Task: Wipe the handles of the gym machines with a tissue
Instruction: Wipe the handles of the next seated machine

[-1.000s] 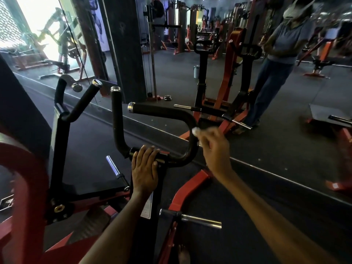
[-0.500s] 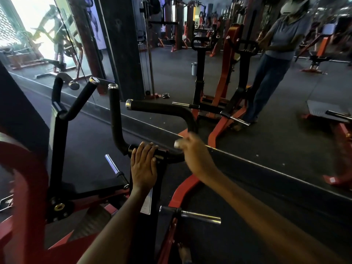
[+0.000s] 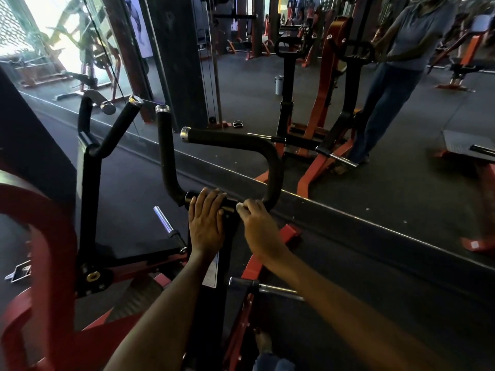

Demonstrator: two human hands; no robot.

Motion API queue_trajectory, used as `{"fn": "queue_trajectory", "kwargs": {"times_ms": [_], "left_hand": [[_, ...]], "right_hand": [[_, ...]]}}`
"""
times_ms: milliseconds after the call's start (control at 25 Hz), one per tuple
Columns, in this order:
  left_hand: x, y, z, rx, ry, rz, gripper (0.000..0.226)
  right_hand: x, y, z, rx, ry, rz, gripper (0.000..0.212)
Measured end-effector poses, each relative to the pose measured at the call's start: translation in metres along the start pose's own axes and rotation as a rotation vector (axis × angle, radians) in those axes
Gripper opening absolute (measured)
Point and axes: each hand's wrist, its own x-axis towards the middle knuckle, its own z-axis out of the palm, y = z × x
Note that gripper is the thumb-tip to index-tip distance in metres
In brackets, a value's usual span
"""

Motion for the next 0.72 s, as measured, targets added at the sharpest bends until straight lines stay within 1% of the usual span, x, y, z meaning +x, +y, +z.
{"fn": "queue_trajectory", "kwargs": {"times_ms": [40,80,120,200,240,280,320,400,480,560,600,640,680,720], "left_hand": [[0.000,0.000,0.000,-0.008,0.005,0.003,0.039],[0.000,0.000,0.000,-0.014,0.011,0.001,0.040],[0.000,0.000,0.000,-0.017,0.016,-0.002,0.040],[0.000,0.000,0.000,-0.011,0.028,0.002,0.040],[0.000,0.000,0.001,-0.005,0.031,0.010,0.040],[0.000,0.000,0.001,0.002,0.032,0.015,0.040],[0.000,0.000,0.001,0.005,0.030,0.015,0.040],[-0.001,-0.001,0.001,-0.005,0.020,0.004,0.040],[-0.002,-0.001,0.002,-0.001,0.011,-0.003,0.040],[0.000,-0.001,0.001,0.000,0.003,-0.016,0.040],[0.000,-0.002,0.001,0.002,0.000,-0.017,0.040],[-0.001,-0.001,0.001,0.005,0.001,-0.017,0.040],[-0.001,-0.001,0.000,0.006,0.004,-0.016,0.040],[-0.002,0.000,0.000,0.000,0.006,-0.016,0.040]], "right_hand": [[-0.010,0.013,-0.003,-0.017,0.027,-0.073,0.033],[-0.022,0.028,-0.010,-0.043,0.044,-0.082,0.029],[-0.032,0.042,-0.020,0.009,0.080,0.009,0.023],[-0.027,0.069,-0.043,0.038,0.242,0.183,0.021],[-0.010,0.075,-0.055,0.043,0.302,0.193,0.022],[0.011,0.075,-0.065,0.047,0.343,0.151,0.023],[0.030,0.073,-0.068,0.040,0.351,0.097,0.024],[0.047,0.057,-0.065,-0.026,0.289,0.054,0.020],[0.032,0.041,-0.042,-0.041,0.239,0.089,0.024],[0.002,0.022,-0.016,-0.037,0.145,0.041,0.025],[-0.007,0.015,-0.010,0.041,0.113,0.051,0.025],[-0.007,0.015,-0.010,0.143,0.122,0.086,0.026],[0.000,0.019,-0.017,0.237,0.188,0.132,0.027],[0.013,0.025,-0.030,0.278,0.293,0.168,0.026]]}}
